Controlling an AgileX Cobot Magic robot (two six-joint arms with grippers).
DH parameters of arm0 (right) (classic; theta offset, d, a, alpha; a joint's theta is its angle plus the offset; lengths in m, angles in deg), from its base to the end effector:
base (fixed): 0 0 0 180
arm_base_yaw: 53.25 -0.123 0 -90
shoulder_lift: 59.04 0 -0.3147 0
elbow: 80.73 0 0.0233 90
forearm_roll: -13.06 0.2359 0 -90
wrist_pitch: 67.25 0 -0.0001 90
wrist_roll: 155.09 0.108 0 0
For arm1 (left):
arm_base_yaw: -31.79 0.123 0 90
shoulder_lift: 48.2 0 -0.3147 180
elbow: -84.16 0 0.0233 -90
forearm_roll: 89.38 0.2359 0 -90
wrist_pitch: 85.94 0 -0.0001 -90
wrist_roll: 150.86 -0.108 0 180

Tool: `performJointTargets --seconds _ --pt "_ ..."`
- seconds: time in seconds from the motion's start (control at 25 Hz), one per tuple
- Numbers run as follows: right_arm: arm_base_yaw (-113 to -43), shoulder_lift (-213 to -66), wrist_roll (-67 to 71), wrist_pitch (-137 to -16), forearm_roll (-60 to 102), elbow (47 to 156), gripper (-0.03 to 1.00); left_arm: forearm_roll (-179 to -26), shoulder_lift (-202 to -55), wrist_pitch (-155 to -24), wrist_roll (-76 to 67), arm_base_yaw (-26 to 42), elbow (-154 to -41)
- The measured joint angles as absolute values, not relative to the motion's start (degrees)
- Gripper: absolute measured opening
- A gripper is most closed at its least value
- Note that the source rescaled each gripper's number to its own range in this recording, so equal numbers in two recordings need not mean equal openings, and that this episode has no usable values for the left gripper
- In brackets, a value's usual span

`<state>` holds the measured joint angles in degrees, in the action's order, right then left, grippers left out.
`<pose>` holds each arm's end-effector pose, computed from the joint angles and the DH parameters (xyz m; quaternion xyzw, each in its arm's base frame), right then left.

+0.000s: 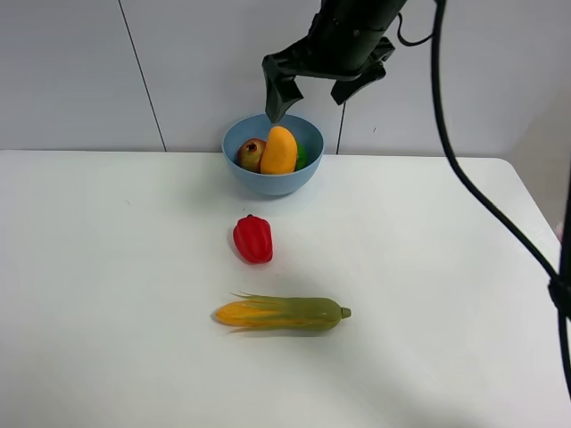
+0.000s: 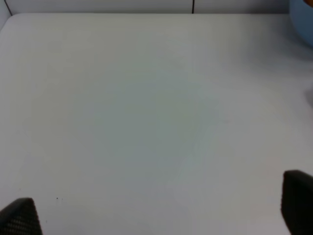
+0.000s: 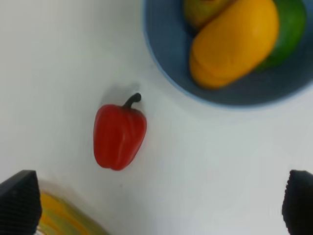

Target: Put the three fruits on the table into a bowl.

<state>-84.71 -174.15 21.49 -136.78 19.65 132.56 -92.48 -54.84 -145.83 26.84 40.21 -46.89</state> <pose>0.3482 0.2267 0.3704 -0.2840 0.9247 0.1153 0.2258 -0.0327 -0.0099 0.2655 -0.0441 0.8442 0.0229 0.5338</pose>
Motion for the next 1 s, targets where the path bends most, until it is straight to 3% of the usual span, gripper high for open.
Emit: performJointTargets --seconds 0.24,0.44,0.64,1.0 --pt "-80.08 -155.99 26.87 -136.78 16.45 110.24 0.99 -92.48 -54.84 -145.83 26.84 40.21 -46.89" --pt "-64.15 -139.44 25.39 -136.94 14.39 93.79 0.99 -92.48 -54.84 -145.83 26.84 40.21 -46.89" --pt "-49.23 -125.48 21.30 -137.01 13.06 86.04 0.99 -92.48 -54.84 -145.83 26.84 40.21 -46.89" --pt "-46.65 -96.15 21.72 -136.54 14.07 77.56 0.99 -92.48 -54.84 -145.83 26.84 40.21 -46.89"
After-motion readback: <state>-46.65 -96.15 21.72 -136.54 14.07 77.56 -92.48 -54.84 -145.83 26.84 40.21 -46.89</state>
